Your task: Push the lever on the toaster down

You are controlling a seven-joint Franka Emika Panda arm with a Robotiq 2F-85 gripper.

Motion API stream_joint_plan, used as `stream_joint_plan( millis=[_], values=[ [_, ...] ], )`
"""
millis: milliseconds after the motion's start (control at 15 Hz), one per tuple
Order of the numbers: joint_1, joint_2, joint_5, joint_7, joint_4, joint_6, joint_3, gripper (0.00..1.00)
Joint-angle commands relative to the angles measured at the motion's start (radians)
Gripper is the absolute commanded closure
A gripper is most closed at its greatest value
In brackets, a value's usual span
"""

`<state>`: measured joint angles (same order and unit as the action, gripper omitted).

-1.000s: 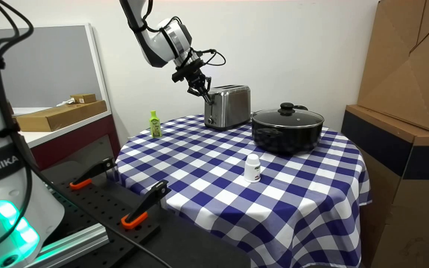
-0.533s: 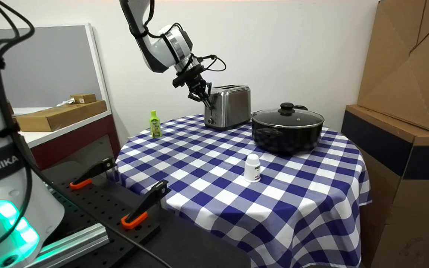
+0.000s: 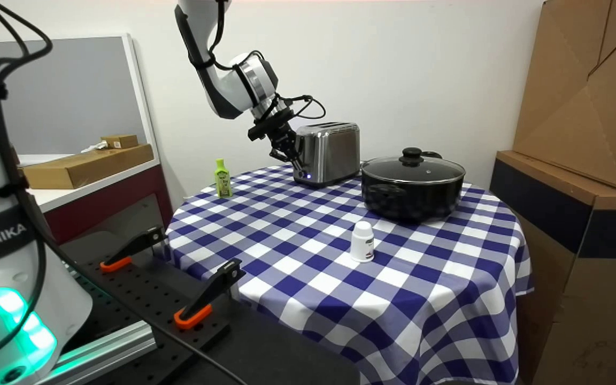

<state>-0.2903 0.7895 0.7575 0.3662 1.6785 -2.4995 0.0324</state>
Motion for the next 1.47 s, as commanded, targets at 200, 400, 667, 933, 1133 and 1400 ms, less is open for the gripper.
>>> stream_joint_plan(
  millis=[200, 400, 667, 933, 1133, 1400],
  values=[
    [-0.004, 0.050, -0.021, -0.029, 0.045, -0.089, 0.010, 1.00],
    [0.036, -0.044, -0.090, -0.084, 0.141, -0.104, -0.033, 1.00],
    [0.116, -0.228, -0.314, -0.221, 0.284, -0.042, -0.101, 1.00],
    [0.174, -0.404, -0.507, -0.302, 0.394, 0.113, -0.098, 1.00],
    [0.226, -0.514, -0.610, -0.362, 0.461, 0.208, -0.101, 1.00],
    [0.283, -0.636, -0.766, -0.466, 0.546, 0.223, -0.099, 1.00]
  ],
)
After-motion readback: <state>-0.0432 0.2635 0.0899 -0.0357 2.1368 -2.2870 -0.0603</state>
